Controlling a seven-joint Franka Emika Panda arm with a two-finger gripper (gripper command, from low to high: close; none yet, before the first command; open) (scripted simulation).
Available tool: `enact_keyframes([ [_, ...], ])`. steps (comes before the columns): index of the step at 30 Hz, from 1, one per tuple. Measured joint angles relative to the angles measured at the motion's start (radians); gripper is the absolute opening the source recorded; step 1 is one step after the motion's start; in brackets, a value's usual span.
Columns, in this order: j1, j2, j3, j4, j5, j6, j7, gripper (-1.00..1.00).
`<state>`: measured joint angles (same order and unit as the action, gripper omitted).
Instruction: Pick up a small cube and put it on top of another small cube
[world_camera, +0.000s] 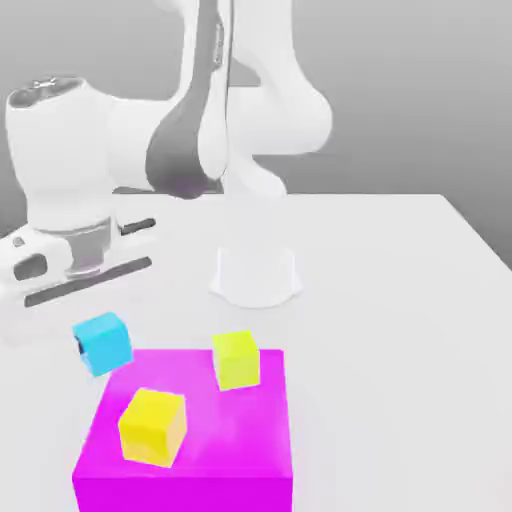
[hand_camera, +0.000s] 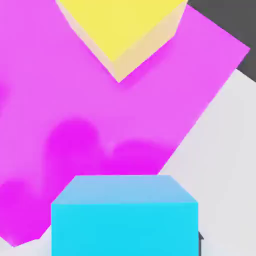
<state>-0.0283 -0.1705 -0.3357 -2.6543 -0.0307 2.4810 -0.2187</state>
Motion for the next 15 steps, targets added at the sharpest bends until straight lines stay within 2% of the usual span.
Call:
enact_keyframes([
  [7,0.079,-0.223,0.178,-0.091,-0.041,-0.130,0.183,-1.00],
  [12,0.094,-0.115,0.188,-0.146,-0.035,0.034,0.194,-1.00],
  [13,0.095,-0.095,0.187,-0.154,-0.035,0.061,0.194,1.00],
  [15,0.095,-0.095,0.187,-0.154,-0.035,0.061,0.194,1.00],
])
